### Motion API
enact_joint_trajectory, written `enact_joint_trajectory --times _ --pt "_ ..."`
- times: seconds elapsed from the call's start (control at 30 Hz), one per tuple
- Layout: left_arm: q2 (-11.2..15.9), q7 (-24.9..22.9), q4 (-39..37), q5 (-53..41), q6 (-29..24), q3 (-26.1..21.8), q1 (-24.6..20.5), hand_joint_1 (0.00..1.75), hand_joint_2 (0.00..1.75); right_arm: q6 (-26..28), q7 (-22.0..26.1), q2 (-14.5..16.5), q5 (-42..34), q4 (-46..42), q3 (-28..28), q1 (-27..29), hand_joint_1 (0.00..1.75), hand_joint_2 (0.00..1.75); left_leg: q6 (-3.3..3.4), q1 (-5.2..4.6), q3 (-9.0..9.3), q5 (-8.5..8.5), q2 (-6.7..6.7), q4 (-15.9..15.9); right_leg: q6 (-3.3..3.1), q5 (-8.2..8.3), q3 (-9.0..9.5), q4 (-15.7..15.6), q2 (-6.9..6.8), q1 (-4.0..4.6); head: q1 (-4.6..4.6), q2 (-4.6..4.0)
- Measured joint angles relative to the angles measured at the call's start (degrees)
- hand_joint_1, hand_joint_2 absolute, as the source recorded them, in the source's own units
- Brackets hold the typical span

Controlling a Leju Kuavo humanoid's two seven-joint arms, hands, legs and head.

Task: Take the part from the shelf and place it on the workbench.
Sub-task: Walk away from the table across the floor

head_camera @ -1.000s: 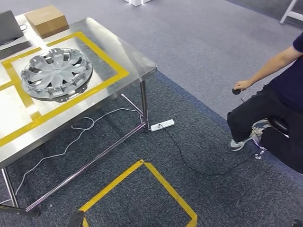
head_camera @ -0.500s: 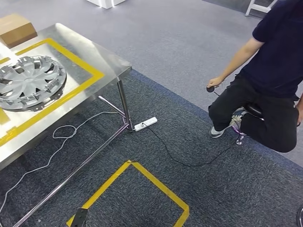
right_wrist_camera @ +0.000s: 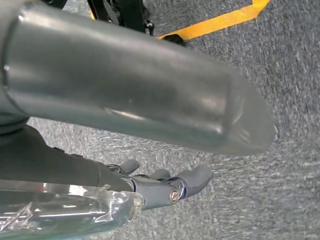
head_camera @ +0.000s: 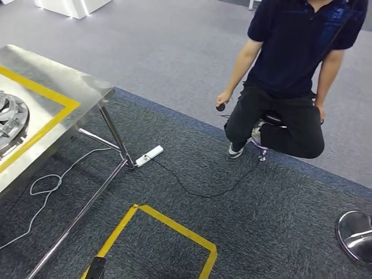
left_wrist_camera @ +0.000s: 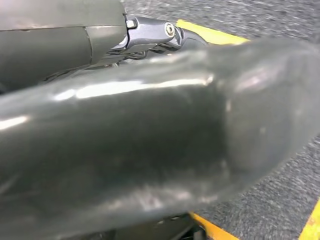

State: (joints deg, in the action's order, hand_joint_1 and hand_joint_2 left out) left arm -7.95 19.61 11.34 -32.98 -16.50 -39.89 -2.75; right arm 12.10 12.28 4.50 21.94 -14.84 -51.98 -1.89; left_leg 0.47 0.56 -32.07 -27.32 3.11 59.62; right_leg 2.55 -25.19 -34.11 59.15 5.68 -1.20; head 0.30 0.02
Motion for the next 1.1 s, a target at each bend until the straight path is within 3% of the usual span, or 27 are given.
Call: enact_joint_trajectory --times 0.07,0.1,0.13,0.2,0.27,0.33,0.37,0.43,0.5,0.57,0.63,0.7,0.77,0.8,0.83,0.87,0.9,0.93,1.0,1.07,1.1 --pt "0.09 0.00 0.00 -0.01 0.00 0.00 -0.07 0.00 0.00 -0.04 0.13 -0.04 0.02 0.02 -0.03 -0.04 0.00 0.00 -0.08 -0.08 0.65 0.15 0.89 -1.88 0.69 0.30 -0.39 -0.18 1.01 -0.12 -0.01 0.00" --pt "0.08 0.00 0.00 -0.02 0.00 0.00 -0.10 0.00 0.00 -0.03 0.15 -0.08 0.02 0.02 -0.08 0.01 0.00 0.00 -0.10 -0.09 0.65 0.30 0.38 -2.06 1.09 0.51 -0.67 -0.45 1.49 -0.26 -0.01 0.00" --pt "0.11 0.00 0.01 -0.02 -0.01 -0.01 -0.15 0.00 0.00 -0.03 0.16 -0.14 0.02 0.03 -0.13 0.12 0.00 0.00 0.13 -0.07 0.73 0.48 -0.16 -2.28 1.43 0.55 -0.91 -0.44 1.13 -0.31 0.02 0.00" --pt "0.16 0.01 0.02 -0.01 -0.01 -0.03 -0.20 0.00 0.00 -0.03 0.16 -0.23 0.02 0.10 -0.20 0.18 0.00 0.00 0.75 0.01 0.91 0.85 -1.38 -2.76 1.84 -1.01 -2.41 2.20 -1.58 -0.16 0.35 0.00" --pt "0.19 0.02 0.02 0.00 0.00 -0.04 -0.07 0.00 0.00 -0.04 0.18 -0.26 0.03 0.19 -0.21 -0.05 0.00 0.00 1.10 -0.20 0.96 0.90 -2.72 -2.89 2.00 -4.55 -5.46 8.93 -4.52 -0.01 0.68 0.00" --pt "0.19 0.03 0.01 0.09 0.16 -0.04 0.11 0.00 0.00 -0.05 0.25 -0.27 0.07 0.20 -0.22 -0.15 0.00 0.00 1.23 -0.41 0.97 0.83 -4.20 -2.87 2.12 -6.86 -8.10 14.93 -5.16 0.00 0.68 0.00" --pt "0.19 0.08 0.01 0.25 0.36 -0.04 0.12 0.00 0.00 -0.07 0.29 -0.28 0.15 0.21 -0.25 -0.08 0.00 0.00 1.25 -0.46 0.99 0.78 -4.89 -2.86 2.13 -6.65 -8.15 15.48 -5.24 0.01 0.69 0.00" --pt "0.17 0.43 0.01 0.59 0.77 -0.06 0.10 0.00 0.00 -0.10 0.18 -0.28 0.39 0.23 -0.29 0.02 0.00 0.00 1.09 -0.49 1.22 0.63 -6.05 -2.85 1.99 -3.49 -4.60 9.69 -6.03 0.04 0.69 0.00" --pt "0.17 0.89 0.02 0.73 0.96 -0.11 0.10 0.00 0.00 -0.10 -0.48 -0.27 0.69 0.30 -0.30 -0.21 0.00 0.00 0.64 -0.72 1.54 0.34 -7.05 -2.74 1.49 -1.17 -0.29 2.24 -8.40 0.29 0.65 0.00" --pt "0.26 0.97 0.02 0.94 0.95 -0.26 0.07 0.00 0.00 -0.11 -1.35 -0.24 1.06 0.52 -0.29 -0.51 0.00 0.00 0.05 -1.01 1.75 0.21 -7.92 -2.67 0.69 -0.79 1.15 -0.36 -9.39 0.58 0.57 0.00" --pt "0.41 0.43 0.02 1.30 0.90 -0.49 0.02 0.00 0.00 -0.09 -2.03 -0.16 1.46 0.83 -0.28 -0.54 0.00 0.00 -0.59 -0.93 1.88 0.20 -8.57 -2.80 -0.13 -0.42 0.96 -0.45 -8.19 0.63 0.53 0.00" --pt "0.61 -0.23 0.02 1.58 0.83 -0.82 0.03 0.00 0.00 0.17 -2.79 0.02 1.87 1.04 -0.29 -0.46 0.00 0.00 -1.26 -0.68 1.31 -1.28 -6.93 -1.25 -0.86 -0.04 0.81 -0.72 -7.09 0.44 0.38 0.00" --pt "0.78 -0.57 0.02 1.50 0.73 -1.22 0.20 0.00 0.00 0.62 -3.30 0.15 2.36 1.12 -0.30 -0.57 0.00 0.00 -1.65 -0.54 -1.37 -4.94 -4.46 4.80 -1.37 0.25 0.58 -0.86 -5.89 0.30 0.11 0.00" --pt "0.82 -0.67 0.02 1.29 0.69 -1.36 0.34 0.00 0.00 0.82 -3.22 0.16 2.71 1.13 -0.30 -0.64 0.00 0.00 -1.69 -0.53 -3.23 -6.72 -3.93 8.71 -1.50 0.34 0.43 -0.86 -5.22 0.31 0.05 0.00" --pt "0.87 -0.81 0.02 0.96 0.67 -1.43 0.47 0.00 0.00 0.96 -2.94 0.16 3.12 1.14 -0.29 -0.67 0.00 0.00 -1.68 -0.52 -4.76 -7.67 -3.72 11.75 -1.56 0.41 0.30 -0.86 -4.52 0.34 0.04 0.00" --pt "0.94 -1.00 0.02 0.55 0.63 -1.44 0.55 0.00 0.00 1.04 -2.63 0.16 3.59 1.15 -0.26 -0.65 0.00 0.00 -1.62 -0.52 -5.51 -7.53 -3.61 13.07 -1.56 0.48 0.22 -0.86 -3.80 0.37 0.05 0.00" --pt "0.99 -1.28 0.02 0.20 0.58 -1.44 0.58 0.00 0.00 1.12 -2.44 0.16 4.00 1.17 -0.22 -0.62 0.00 0.00 -1.50 -0.52 -5.22 -6.26 -3.50 12.17 -1.49 0.56 0.18 -0.86 -3.08 0.37 0.05 0.00" --pt "1.04 -1.62 0.02 -0.19 0.49 -1.44 0.56 0.00 0.00 1.21 -2.48 0.16 4.32 1.21 -0.17 -0.61 0.00 0.00 -1.36 -0.48 -3.92 -4.23 -3.12 9.33 -1.36 0.65 0.18 -0.85 -2.35 0.34 0.05 0.00" --pt "1.07 -2.29 0.01 -0.80 0.31 -1.43 0.52 0.00 0.00 1.53 -3.07 0.16 4.61 1.29 -0.09 -0.66 0.00 0.00 -1.07 -0.24 -0.40 -0.70 -0.66 1.81 -0.95 0.85 0.02 -0.74 -1.03 0.34 0.04 0.00" --pt "0.94 -2.81 0.00 -1.33 0.23 -1.41 0.53 0.00 0.00 1.87 -3.86 0.16 4.69 1.34 -0.07 -0.65 0.00 0.00 -0.74 -0.13 1.30 0.30 1.20 -2.14 -0.31 1.17 -0.39 -0.73 0.09 0.35 0.05 0.00" --pt "0.86 -2.98 0.01 -1.55 0.22 -1.40 0.53 0.00 0.00 1.97 -4.17 0.17 4.76 1.37 -0.06 -0.54 0.00 0.00 -0.48 -0.24 1.38 0.25 1.01 -2.56 0.11 1.40 -0.57 -0.88 0.65 0.30 0.06 0.00"
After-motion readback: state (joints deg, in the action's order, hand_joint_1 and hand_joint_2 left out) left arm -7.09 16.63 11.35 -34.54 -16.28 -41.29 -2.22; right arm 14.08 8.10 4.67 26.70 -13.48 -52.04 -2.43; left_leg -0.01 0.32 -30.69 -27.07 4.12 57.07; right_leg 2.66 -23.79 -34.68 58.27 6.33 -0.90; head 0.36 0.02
